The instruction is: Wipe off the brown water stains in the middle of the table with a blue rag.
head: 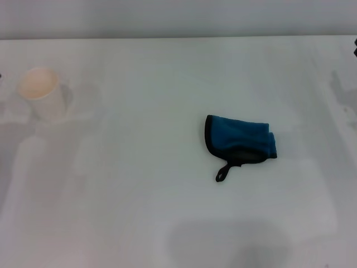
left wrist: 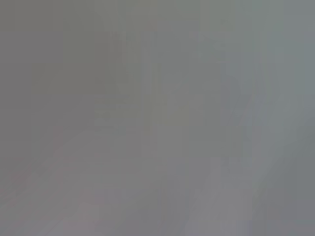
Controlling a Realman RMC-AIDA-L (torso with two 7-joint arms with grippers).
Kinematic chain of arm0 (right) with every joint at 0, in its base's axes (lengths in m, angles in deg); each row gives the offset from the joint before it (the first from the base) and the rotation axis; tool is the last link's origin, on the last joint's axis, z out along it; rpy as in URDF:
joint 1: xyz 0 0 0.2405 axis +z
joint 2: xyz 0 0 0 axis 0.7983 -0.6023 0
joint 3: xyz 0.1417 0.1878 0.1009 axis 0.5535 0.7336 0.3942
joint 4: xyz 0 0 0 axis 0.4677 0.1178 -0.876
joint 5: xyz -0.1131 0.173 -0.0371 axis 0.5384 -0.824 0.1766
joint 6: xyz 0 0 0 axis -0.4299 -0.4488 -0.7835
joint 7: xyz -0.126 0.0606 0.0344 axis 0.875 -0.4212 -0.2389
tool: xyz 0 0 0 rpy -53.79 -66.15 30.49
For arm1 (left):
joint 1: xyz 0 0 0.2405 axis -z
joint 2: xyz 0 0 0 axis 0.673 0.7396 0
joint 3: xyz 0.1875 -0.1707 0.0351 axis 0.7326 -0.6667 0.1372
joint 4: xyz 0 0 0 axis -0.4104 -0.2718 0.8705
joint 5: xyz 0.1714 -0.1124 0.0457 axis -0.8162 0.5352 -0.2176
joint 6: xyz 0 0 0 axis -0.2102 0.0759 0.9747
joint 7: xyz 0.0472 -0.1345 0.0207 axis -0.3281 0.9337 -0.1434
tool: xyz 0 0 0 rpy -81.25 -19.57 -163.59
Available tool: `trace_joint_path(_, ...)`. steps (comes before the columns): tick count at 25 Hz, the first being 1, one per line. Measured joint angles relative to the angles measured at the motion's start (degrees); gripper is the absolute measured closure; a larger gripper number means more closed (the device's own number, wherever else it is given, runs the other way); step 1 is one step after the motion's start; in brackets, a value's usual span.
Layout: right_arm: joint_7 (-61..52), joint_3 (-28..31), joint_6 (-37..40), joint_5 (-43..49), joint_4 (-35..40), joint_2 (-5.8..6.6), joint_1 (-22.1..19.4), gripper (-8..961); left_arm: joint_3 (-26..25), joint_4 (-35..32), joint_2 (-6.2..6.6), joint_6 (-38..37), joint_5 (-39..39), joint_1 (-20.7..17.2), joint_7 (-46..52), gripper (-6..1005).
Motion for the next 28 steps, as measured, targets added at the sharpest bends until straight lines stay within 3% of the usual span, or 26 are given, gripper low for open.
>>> trace_joint_path(7,1.90,0.05,-2.06,-0.75,-0.65,-0.03,1.71,262,-0.11,0.15,-0.13,1.20,-0.18,0.03,-2.15,112)
trace_joint_path(28,4.28,2.16,-2.88,-3.02,-2.57,-0.01,1.17,260,-0.41,0.48,-0.01,1.40,0.38,2.23,-1.94,108)
